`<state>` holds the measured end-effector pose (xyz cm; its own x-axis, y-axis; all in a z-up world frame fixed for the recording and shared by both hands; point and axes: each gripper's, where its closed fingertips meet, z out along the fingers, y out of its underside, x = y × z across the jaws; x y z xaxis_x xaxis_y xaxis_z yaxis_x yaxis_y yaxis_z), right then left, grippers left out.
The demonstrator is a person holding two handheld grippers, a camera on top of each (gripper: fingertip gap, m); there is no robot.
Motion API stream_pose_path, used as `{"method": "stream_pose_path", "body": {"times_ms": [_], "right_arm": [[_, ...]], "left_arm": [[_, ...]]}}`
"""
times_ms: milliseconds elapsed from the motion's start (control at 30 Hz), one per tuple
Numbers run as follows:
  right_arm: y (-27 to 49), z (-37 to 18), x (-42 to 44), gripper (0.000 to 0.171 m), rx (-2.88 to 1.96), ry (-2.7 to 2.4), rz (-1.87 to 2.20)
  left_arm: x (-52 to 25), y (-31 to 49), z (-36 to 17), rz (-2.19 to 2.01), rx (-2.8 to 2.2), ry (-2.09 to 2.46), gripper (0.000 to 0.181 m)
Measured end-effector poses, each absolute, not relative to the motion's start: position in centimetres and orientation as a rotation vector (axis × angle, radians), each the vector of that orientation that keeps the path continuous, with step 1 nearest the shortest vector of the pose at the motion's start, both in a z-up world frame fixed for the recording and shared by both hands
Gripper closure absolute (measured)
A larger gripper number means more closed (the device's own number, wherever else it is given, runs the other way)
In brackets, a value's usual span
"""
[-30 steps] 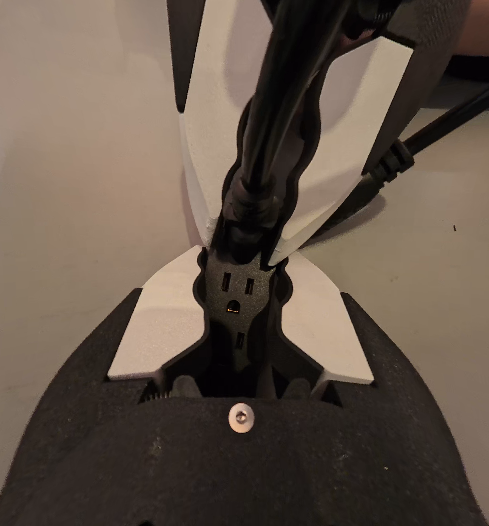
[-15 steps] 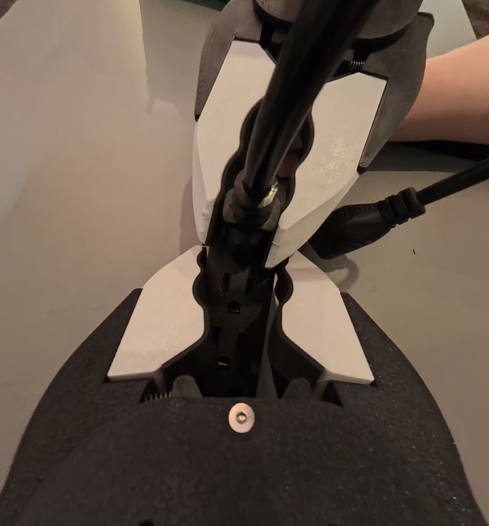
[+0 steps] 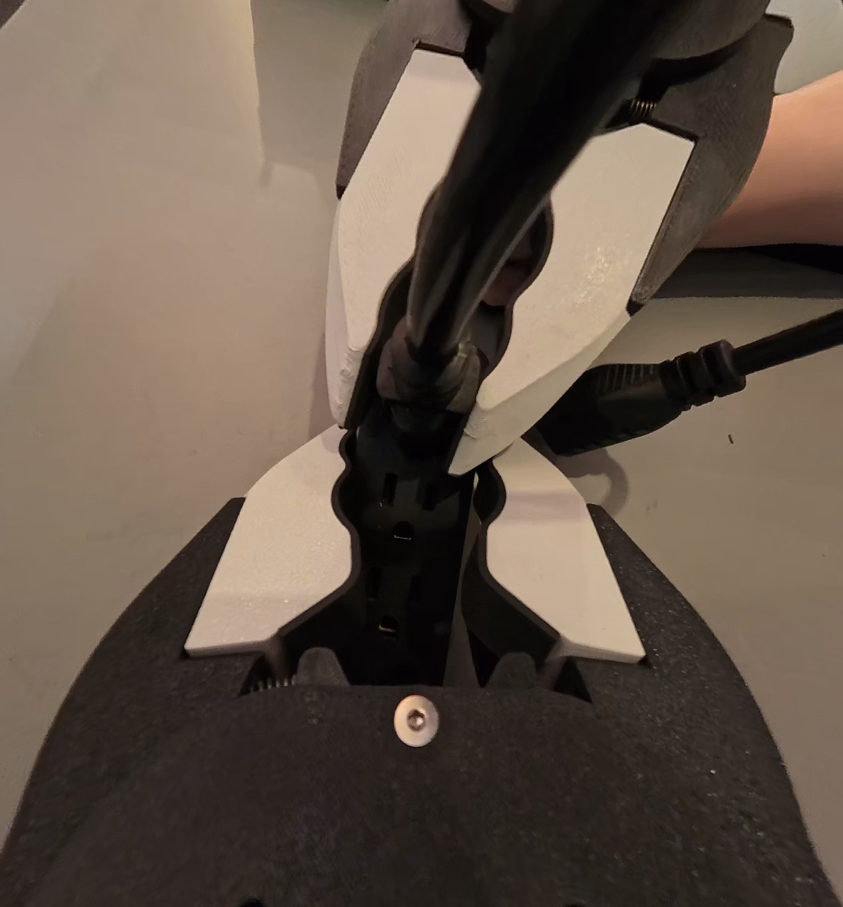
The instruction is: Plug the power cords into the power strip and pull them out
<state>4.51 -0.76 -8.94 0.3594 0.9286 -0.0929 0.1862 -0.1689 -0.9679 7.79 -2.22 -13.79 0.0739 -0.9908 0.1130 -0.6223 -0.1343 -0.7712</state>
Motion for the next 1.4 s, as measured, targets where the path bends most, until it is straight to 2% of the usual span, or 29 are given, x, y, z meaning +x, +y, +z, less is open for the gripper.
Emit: {"method": "stream_pose_path", "body": {"times_ms": [367,1400], "right_arm": [[-1.4,-9.0,4.5,0.150,-1.548,-1.176,0.829],[-2.0,-10.1,5.1,0.148,-1.589,-1.229,0.885]], "left_arm": [[8.0,-2.8,-13.9,-0.900,-1.804,1.633,0.135],[7.9,-3.3,-14.8,-0.866,-1.816,1.720,0.135]]}}
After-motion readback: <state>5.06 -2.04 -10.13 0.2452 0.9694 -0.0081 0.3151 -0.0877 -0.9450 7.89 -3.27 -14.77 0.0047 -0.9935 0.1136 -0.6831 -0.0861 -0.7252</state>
